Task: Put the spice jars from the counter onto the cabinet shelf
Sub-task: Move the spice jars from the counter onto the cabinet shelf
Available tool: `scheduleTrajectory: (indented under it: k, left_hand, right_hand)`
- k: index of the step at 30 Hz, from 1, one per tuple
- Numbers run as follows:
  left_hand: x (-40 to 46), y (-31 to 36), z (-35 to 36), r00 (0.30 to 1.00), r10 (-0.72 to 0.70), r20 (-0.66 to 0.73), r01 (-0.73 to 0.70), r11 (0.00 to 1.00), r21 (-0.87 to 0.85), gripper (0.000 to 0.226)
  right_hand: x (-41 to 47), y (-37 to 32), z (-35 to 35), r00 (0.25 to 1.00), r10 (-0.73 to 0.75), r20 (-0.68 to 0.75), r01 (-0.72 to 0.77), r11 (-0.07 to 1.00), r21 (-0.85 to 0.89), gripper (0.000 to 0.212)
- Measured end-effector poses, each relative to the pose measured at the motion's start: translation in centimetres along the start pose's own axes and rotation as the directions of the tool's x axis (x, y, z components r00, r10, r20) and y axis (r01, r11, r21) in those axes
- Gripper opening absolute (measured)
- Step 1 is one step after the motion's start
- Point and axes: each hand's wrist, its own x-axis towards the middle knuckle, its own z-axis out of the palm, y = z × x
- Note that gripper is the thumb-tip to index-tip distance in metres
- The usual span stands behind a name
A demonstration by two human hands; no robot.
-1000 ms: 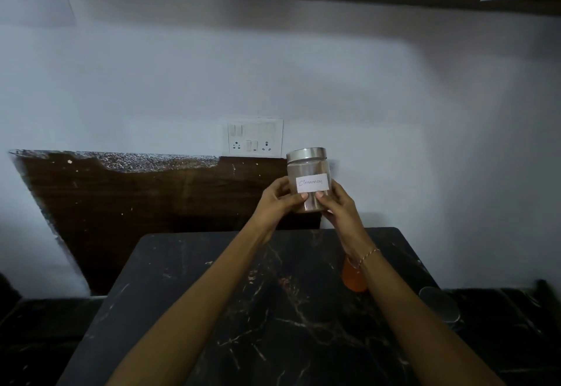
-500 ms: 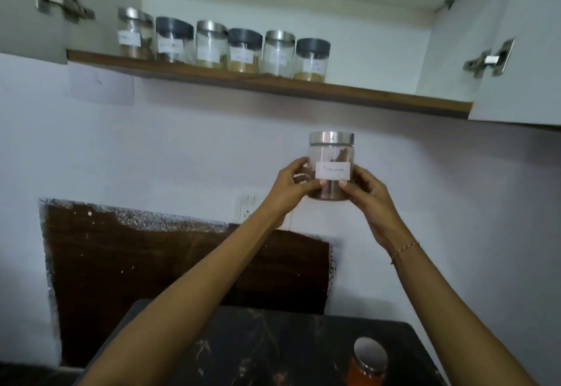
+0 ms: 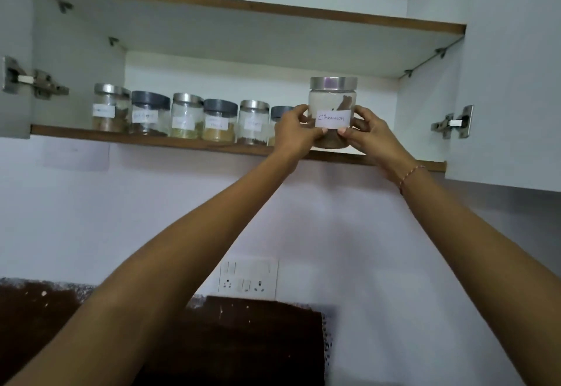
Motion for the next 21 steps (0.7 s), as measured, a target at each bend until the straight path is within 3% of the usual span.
scheduleTrajectory:
  k: [4, 9, 17, 21]
  left_hand:
    - [3.8, -1.2, 1.8, 0.999, -0.04, -0.007, 0.04, 0.999, 0.018, 0.043]
    - [7.4, -3.3, 3.0, 0.974, -0.205, 0.098, 0.209, 0.977, -0.031, 0.033]
    - [10.8, -5.3, 2.9, 0.887, -0.391, 0.245, 0.343, 0.914, 0.215, 0.029]
    - [11.7, -5.8, 2.9, 0.833, -0.433, 0.346, 0.328, 0.888, 0.322, 0.026]
  right_hand:
    - [3.9, 2.4, -1.0, 0.996, 0.083, -0.037, -0.087, 0.987, -0.135, 0.065]
    - [7.3, 5.2, -2.1, 0.979, 0.204, 0.002, -0.203, 0.977, -0.063, 0.053]
    - [10.5, 7.7, -1.9, 0.961, 0.275, 0.024, -0.26, 0.931, -0.256, 0.052]
    - [12.2, 9.1, -1.4, 0.942, 0.335, 0.017, -0.318, 0.908, -0.274, 0.047]
